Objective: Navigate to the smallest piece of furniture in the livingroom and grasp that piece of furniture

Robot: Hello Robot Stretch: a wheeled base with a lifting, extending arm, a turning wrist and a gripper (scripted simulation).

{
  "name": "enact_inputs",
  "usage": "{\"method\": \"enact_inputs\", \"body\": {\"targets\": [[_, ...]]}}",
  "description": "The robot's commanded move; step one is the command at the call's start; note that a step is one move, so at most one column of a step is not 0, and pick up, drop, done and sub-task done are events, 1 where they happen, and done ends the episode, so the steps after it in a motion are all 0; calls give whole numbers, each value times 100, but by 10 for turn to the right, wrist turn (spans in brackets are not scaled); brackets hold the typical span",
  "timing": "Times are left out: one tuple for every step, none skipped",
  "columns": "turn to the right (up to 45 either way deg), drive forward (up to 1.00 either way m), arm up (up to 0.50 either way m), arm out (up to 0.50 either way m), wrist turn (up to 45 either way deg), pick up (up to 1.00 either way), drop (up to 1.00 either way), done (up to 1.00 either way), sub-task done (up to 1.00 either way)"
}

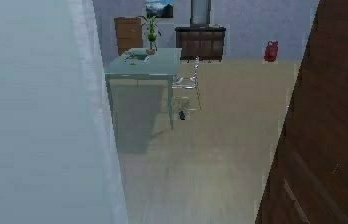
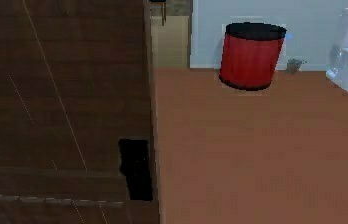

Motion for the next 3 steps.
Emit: {"method": "enact_inputs", "body": {"targets": [[0, 30, 0, 0, 0, 0, 0, 0, 0], [240, 0, 0, 0, 0, 0, 0, 0, 0], [0, 80, 0, 0, 0, 0, 0, 0, 0]]}}
